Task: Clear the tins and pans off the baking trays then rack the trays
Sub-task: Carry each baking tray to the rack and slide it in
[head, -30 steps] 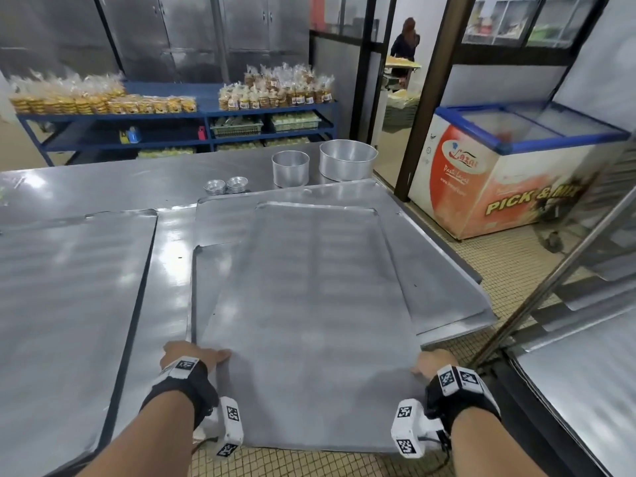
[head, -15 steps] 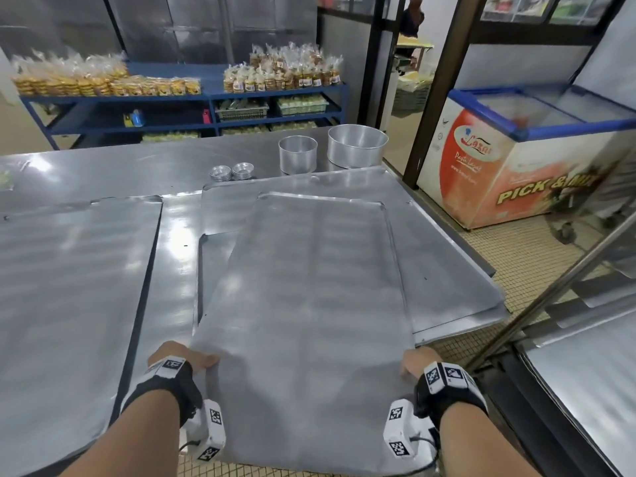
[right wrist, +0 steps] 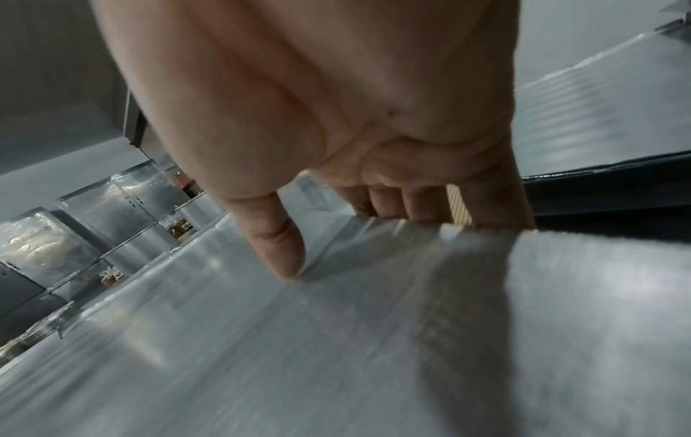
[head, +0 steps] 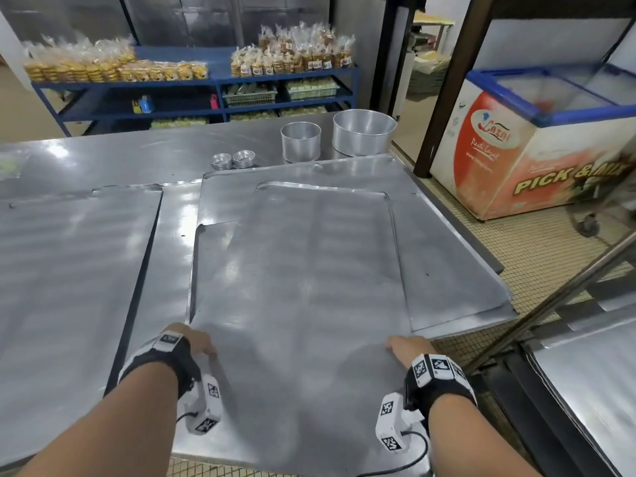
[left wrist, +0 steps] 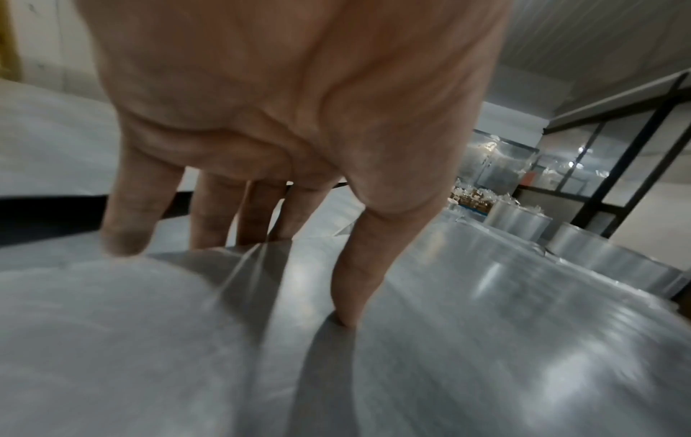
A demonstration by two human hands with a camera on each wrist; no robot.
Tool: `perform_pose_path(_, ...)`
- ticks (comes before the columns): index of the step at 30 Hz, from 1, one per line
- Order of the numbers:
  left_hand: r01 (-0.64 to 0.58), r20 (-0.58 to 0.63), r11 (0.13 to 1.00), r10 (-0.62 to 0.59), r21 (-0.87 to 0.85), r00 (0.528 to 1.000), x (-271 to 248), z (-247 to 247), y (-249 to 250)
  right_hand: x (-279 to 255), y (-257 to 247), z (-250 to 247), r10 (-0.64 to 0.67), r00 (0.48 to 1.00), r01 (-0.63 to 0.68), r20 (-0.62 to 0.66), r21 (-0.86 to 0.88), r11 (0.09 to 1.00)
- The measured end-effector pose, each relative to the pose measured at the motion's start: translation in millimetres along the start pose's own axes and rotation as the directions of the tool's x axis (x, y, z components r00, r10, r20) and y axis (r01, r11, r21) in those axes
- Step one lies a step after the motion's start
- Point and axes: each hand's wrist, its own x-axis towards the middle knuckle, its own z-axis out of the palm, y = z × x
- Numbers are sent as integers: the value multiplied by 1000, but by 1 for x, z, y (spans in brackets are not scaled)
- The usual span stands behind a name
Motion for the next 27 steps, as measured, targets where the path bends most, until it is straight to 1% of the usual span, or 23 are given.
perform_pose_path(1,-32,12,999,32,-14,999,5,2,2,-1,-1,2,-2,1000,3,-13,47,999)
perform_pose_path(3,-48,-64,988,39,-144,997,17,7,5,0,0,7,2,998,5,-58,113,994)
perform_pose_path(4,-53,-92,985,38,-165,995,19,8,6,0,0,11,12,996,0,-84,136,991)
perform_pose_path(6,-63,-139,989,44,-133,989,25,10,4,-4,-1,18,40,990,-20,-137,145,989)
perform_pose_path(9,-67,-170,993,49,-102,984,31,4,-1,-20,-3,22,76,985,-50,-155,164,985)
perform_pose_path(11,-52,-135,995,40,-90,990,37,-5,-10,-31,-1,27,107,982,-79,-158,170,982)
perform_pose_path(14,-84,-84,994,79,-64,993,45,-19,-23,-47,0,42,167,976,-142,-137,180,973)
perform_pose_path(21,-184,-40,983,185,28,982,51,-36,-43,-65,10,75,171,978,-149,-121,175,973)
perform_pose_path(24,-214,-30,977,215,25,976,47,-35,-54,-80,19,81,193,971,-154,-139,246,957)
perform_pose_path(27,-219,-34,975,220,33,975,38,-31,-67,-94,32,83,211,963,-158,-168,286,945)
